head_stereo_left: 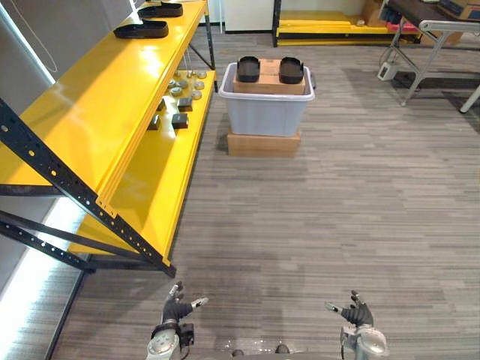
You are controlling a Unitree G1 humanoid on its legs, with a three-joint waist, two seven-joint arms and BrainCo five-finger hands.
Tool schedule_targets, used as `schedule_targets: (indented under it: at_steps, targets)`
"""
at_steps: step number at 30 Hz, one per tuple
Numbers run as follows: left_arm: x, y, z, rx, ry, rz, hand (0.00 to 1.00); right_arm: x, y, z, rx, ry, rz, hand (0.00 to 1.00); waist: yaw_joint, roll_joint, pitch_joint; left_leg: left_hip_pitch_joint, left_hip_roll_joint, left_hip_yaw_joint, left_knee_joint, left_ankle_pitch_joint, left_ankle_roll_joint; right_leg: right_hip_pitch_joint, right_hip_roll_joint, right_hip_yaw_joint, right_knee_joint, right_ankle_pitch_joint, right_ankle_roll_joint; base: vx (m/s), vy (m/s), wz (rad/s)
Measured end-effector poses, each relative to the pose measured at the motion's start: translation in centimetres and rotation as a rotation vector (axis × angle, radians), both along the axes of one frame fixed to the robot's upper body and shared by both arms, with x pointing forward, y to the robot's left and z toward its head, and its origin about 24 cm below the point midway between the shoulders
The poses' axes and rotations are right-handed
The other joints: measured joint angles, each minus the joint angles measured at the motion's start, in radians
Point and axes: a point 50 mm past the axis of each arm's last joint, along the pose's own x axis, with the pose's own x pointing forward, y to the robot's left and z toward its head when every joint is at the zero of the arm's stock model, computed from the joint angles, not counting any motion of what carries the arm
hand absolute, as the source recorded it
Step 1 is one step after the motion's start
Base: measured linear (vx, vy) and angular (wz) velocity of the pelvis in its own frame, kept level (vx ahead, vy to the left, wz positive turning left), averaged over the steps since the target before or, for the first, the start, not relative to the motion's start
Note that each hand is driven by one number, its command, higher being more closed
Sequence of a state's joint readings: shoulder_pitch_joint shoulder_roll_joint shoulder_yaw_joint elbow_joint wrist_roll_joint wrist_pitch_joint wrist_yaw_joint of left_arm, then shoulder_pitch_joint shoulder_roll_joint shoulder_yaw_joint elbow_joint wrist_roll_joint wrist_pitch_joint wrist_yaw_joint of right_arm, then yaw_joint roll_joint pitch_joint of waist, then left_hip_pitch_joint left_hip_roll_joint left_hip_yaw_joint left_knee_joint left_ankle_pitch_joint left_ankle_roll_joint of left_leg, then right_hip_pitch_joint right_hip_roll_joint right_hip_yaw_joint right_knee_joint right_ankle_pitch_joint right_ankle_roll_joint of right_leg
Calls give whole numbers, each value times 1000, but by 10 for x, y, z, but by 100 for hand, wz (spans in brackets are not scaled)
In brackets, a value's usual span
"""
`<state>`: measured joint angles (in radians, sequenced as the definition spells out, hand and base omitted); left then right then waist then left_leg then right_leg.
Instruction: Walk over and take plastic housings, then place them on the shelf
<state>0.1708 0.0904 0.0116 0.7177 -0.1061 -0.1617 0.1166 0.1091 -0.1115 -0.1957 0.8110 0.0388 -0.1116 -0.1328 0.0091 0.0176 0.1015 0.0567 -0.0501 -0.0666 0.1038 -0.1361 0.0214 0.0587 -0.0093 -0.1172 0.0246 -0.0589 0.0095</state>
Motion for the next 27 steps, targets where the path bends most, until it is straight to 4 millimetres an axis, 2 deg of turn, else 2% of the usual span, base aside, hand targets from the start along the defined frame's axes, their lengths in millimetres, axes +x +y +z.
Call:
schedule_targets:
  at_steps: [3,9,20,23,26,27]
  targets:
    - [-5,1,-2,0,16,4,0,-1,2,-1,6,1,-1,0,3,-2,-14,-15,4,11,-6,10,10,-9,5,9,-24,24,-3,-42,4,-10]
    - [-6,1,-2,-1,17,5,0,-1,2,-1,6,1,-1,0,0,-1,-22,-9,8,22,-34,26,3,-10,12,15,-48,42,-9,0,-2,-5]
    - [-2,2,0,-5,2,16,0,3,2,1,12,-11,-7,0,0,-8,-19,-8,10,41,-33,25,2,-11,14,38,-55,45,-6,18,5,-5]
    - [-2,7,1,1,-6,42,0,7,2,2,12,-22,-10,0,-1,-11,-12,-20,11,45,-3,7,6,-13,14,44,-51,45,-6,-6,16,-6]
    - [3,9,7,7,-43,49,0,17,-2,7,13,-54,-37,0,7,-1,3,-82,24,74,99,-57,19,-48,26,73,-25,41,-1,-38,45,-30]
    - [4,9,8,13,-47,59,0,22,-4,9,8,-70,-51,0,6,8,8,-110,31,91,140,-88,24,-72,30,89,-1,25,14,-49,77,-42]
